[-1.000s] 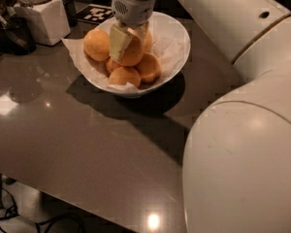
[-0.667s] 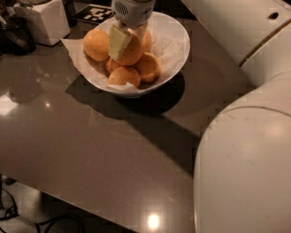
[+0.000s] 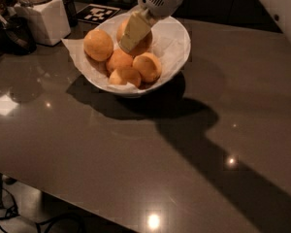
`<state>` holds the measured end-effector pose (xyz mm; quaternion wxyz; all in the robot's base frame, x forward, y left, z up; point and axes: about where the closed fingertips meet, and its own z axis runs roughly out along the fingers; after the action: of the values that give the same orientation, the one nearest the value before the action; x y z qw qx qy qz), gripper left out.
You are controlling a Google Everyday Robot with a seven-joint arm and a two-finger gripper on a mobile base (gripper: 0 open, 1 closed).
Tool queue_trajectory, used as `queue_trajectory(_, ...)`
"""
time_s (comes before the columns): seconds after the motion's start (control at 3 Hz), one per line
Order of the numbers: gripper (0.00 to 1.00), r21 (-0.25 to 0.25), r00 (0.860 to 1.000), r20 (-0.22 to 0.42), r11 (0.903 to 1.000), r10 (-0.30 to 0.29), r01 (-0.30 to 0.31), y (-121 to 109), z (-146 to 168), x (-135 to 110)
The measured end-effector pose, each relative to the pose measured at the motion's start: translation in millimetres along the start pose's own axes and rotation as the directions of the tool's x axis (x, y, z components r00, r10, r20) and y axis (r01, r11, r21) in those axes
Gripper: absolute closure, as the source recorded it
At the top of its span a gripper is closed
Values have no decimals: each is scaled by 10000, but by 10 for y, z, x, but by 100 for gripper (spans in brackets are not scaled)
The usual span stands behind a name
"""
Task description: Pick orange from white bowl
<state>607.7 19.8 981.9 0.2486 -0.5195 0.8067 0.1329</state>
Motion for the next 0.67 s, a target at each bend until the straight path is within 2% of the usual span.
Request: queue_trajectory(0.67, 100, -37, 9995, 304, 10000, -78, 79, 44, -149, 117)
